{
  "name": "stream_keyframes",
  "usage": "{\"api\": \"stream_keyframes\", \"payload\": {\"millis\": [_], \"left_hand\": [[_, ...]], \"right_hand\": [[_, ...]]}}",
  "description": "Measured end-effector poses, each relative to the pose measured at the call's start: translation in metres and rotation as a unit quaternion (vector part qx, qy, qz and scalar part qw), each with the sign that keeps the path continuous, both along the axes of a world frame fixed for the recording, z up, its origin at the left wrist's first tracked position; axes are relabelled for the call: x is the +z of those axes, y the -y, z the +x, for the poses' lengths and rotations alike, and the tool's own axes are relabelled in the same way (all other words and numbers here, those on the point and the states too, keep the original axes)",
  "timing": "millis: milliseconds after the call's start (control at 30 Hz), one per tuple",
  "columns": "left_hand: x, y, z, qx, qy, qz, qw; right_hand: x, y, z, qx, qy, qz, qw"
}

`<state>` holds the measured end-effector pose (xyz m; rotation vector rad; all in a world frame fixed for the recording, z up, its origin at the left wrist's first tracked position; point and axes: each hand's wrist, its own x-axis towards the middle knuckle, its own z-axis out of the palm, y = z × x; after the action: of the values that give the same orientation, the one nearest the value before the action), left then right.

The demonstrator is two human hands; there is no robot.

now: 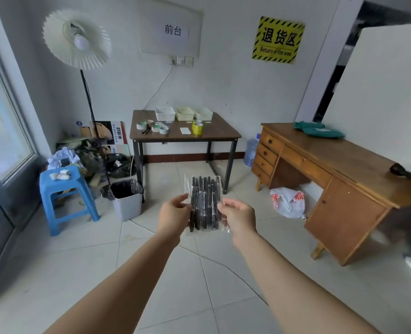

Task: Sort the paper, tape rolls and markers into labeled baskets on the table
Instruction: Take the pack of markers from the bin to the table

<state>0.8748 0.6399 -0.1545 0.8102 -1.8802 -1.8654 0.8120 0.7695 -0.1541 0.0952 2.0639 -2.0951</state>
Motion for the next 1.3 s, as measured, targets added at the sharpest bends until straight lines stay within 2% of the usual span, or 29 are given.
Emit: {"api": "stream_keyframes", "payload": {"millis": [800,1300], "left_hand": [[-0.012,0.042,-0.356,0.019,0.012,0.024,0.999],[-0.017,0.136,-0.59,0.003,0.015,0.036,0.999]], "right_hand": [[-0.004,0.042,-0.364,0.044,-0.009,0.036,0.998],[-0.01,0.133,-0.592,0.025,-0.01,0.043,0.999]]}}
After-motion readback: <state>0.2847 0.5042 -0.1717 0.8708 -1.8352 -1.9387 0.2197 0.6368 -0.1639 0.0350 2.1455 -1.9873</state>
